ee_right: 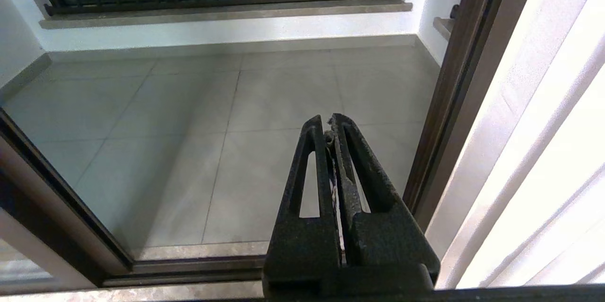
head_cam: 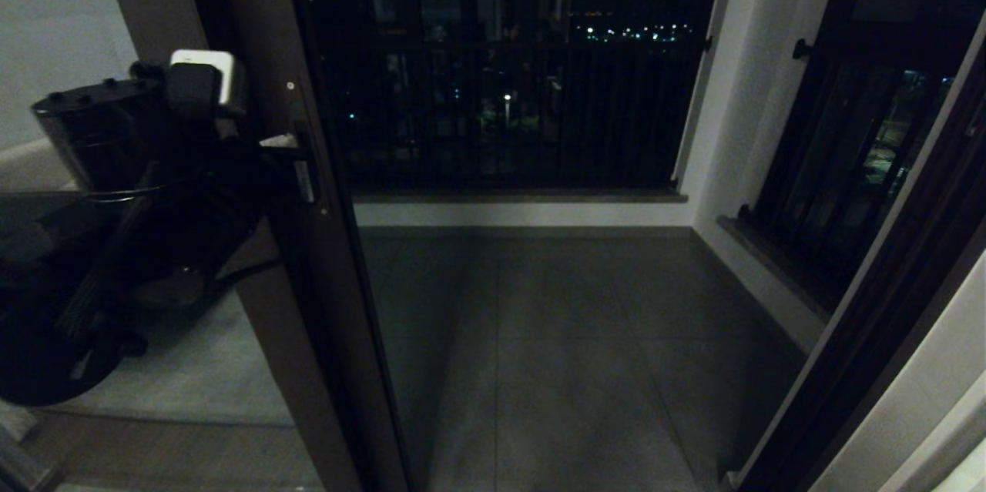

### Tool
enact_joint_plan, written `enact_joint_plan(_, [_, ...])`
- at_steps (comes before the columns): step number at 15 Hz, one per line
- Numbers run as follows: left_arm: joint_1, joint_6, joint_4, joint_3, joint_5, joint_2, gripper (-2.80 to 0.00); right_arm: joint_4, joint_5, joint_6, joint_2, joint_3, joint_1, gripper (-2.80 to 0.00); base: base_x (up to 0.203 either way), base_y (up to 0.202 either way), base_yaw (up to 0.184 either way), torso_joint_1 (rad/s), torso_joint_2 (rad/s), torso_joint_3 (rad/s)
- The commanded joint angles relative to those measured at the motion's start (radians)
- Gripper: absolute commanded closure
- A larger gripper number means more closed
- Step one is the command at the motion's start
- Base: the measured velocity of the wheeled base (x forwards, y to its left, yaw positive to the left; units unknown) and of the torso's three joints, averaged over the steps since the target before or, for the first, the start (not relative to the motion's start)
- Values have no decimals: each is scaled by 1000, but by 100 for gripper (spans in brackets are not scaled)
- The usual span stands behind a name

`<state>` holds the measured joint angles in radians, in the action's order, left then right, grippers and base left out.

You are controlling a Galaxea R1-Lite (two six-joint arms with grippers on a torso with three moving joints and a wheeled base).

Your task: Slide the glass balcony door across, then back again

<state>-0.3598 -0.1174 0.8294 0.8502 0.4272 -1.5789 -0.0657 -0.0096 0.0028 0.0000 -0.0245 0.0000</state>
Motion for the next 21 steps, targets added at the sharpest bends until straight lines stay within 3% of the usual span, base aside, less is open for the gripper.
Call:
enact_joint_plan(1, [1,-6,2,-164,2,242,0,0,0,-1,2,0,0,0,0,0,0,0,0,0])
enact_joint_plan(3, [32,-18,-35,-287,4,408,0,0,0,0,2,0,0,0,0,0,0,0,0,0])
enact_joint_plan(5, [94,-37,-146,-370,6,602,0,0,-1,-1,2,0,0,0,0,0,0,0,0,0])
enact_joint_plan(7, [147,-48,-339,-401,7,815,0,0,0,0,2,0,0,0,0,0,0,0,0,0])
enact_joint_plan(10, [228,-62,-760,-379,48,1129,0,0,-1,0,2,0,0,0,0,0,0,0,0,0])
enact_joint_plan(11, [265,-67,-854,-374,63,1212,0,0,0,-1,2,0,0,0,0,0,0,0,0,0])
enact_joint_plan(13, [309,-103,-937,-413,52,1363,0,0,0,-1,2,0,0,0,0,0,0,0,0,0])
enact_joint_plan(15, [336,-156,-962,-538,34,1526,0,0,-1,0,2,0,0,0,0,0,0,0,0,0])
enact_joint_plan(17, [348,-179,-855,-737,16,1582,0,0,-1,0,2,0,0,0,0,0,0,0,0,0])
enact_joint_plan(18, [351,-183,-754,-812,-45,1581,0,0,0,0,2,0,0,0,0,0,0,0,0,0])
enact_joint_plan(19, [353,-171,-708,-849,-171,1580,0,0,-1,0,2,0,0,0,0,0,0,0,0,0])
enact_joint_plan(21, [356,-48,-726,-852,-392,1579,0,0,-1,0,2,0,0,0,0,0,0,0,0,0])
